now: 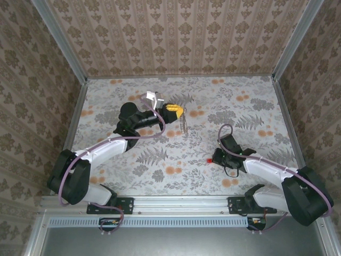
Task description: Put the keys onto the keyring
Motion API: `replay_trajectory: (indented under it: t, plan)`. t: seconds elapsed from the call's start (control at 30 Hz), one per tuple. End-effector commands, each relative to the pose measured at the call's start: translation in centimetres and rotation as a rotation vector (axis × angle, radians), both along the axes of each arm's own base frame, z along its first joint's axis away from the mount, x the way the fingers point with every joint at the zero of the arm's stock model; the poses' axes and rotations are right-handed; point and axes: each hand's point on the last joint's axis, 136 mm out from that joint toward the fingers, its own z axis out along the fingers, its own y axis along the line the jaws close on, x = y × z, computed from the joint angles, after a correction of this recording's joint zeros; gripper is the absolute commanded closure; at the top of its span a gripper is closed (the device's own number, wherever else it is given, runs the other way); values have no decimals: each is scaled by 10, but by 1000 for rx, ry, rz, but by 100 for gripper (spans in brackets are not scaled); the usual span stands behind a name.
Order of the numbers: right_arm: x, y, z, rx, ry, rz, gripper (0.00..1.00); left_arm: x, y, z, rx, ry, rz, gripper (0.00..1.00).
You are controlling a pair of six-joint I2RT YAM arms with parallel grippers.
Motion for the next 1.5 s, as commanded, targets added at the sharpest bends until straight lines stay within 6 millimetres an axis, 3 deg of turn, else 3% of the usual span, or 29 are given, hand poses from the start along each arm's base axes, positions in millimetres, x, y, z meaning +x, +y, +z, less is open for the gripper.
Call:
replay_trajectory:
  t: [0.0,0.57,0.87,1.07,1.23,1.33,1.47]
  plan:
    - [-4,7,1,30,6,29,100,-1,2,11,-35,-37,-14,100]
    - [16,10,46,56,-155,30,100,-2,3,11,-43,-33,-18,100]
    - [19,10,38,-70,-85,139,100,-5,5,14,-48,-34,-16,100]
    - [19,24,36,-123,-61,246,100,-5,5,14,-49,-31,-18,100]
    - [24,46,57,16,-147,250,69,-6,5,15,-52,-34,-17,100]
    - [24,45,64,36,-168,225,67,-7,5,14,-51,-33,-17,100]
    - [19,30,56,-9,-142,169,65,-8,6,14,-51,-34,-17,100]
